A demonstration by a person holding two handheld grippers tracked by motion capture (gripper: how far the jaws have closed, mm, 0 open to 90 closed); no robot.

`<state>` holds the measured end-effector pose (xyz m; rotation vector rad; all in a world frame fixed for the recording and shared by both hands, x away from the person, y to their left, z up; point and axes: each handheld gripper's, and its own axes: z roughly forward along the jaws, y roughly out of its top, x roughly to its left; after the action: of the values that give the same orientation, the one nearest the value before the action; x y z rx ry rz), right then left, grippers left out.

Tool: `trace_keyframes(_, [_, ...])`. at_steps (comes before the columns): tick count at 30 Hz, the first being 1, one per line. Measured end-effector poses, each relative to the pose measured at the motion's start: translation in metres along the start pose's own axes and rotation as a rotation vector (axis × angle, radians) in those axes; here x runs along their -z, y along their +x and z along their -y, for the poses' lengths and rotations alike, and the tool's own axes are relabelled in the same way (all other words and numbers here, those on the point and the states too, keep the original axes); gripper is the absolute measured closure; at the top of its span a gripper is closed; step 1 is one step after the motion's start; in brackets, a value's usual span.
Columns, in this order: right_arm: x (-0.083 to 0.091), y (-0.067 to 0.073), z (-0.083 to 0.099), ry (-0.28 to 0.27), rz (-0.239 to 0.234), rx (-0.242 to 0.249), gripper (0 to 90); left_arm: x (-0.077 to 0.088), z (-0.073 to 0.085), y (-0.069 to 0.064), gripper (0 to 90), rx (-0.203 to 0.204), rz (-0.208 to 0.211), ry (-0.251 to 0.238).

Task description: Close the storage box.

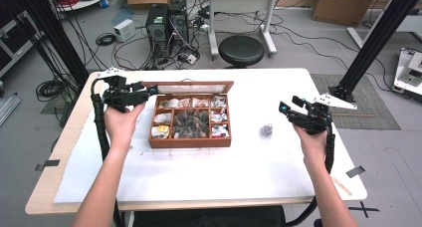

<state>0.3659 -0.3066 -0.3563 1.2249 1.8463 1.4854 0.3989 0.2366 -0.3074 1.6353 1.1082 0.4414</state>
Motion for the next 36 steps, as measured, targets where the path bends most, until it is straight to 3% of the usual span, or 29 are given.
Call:
trace_keyframes(13, [0.001, 0.000, 0.000, -0.005, 0.007, 0.001, 36.2, 0.007, 0.021, -0.001, 33.8, 0.041, 0.046, 0.016])
trace_keyframes(26, [0.000, 0.000, 0.000, -0.001, 0.014, 0.006, 36.5, 0.012, 0.037, -0.002, 33.3, 0.059, 0.067, 0.058])
trace_keyframes(36, [-0.001, 0.001, 0.001, 0.002, 0.016, 0.010, 36.5, 0.014, 0.051, -0.002, 33.2, 0.065, 0.083, 0.052])
